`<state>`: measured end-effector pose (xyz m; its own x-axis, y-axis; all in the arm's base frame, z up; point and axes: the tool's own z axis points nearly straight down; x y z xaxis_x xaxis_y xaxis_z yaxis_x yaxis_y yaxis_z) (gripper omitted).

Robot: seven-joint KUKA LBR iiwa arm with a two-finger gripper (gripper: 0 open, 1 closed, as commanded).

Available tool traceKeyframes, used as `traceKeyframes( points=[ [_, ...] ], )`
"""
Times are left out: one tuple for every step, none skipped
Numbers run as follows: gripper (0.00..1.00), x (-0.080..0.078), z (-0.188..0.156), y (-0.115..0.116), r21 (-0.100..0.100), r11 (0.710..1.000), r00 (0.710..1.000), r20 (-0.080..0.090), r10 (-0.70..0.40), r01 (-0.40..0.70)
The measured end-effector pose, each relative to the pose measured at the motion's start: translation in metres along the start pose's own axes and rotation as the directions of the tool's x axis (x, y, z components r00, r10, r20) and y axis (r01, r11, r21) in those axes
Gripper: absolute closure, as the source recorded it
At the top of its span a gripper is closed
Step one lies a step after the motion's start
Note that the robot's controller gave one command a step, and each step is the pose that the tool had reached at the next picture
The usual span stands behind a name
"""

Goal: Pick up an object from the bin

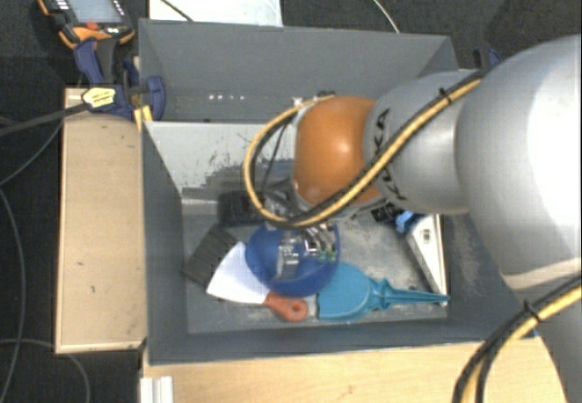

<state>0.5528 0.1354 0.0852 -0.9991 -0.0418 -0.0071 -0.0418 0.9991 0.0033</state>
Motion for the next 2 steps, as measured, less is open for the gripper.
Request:
traceKeyframes(
  points=[
    [1.0, -0.0008, -0.0102, -0.0028, 0.002, 1.0, 1.0, -0.006, 0.007, -0.007],
    [1.0, -0.0008, -0.0102, -0.0029, 0.002, 1.0, 1.0, -0.006, 0.01, -0.01]
  ],
)
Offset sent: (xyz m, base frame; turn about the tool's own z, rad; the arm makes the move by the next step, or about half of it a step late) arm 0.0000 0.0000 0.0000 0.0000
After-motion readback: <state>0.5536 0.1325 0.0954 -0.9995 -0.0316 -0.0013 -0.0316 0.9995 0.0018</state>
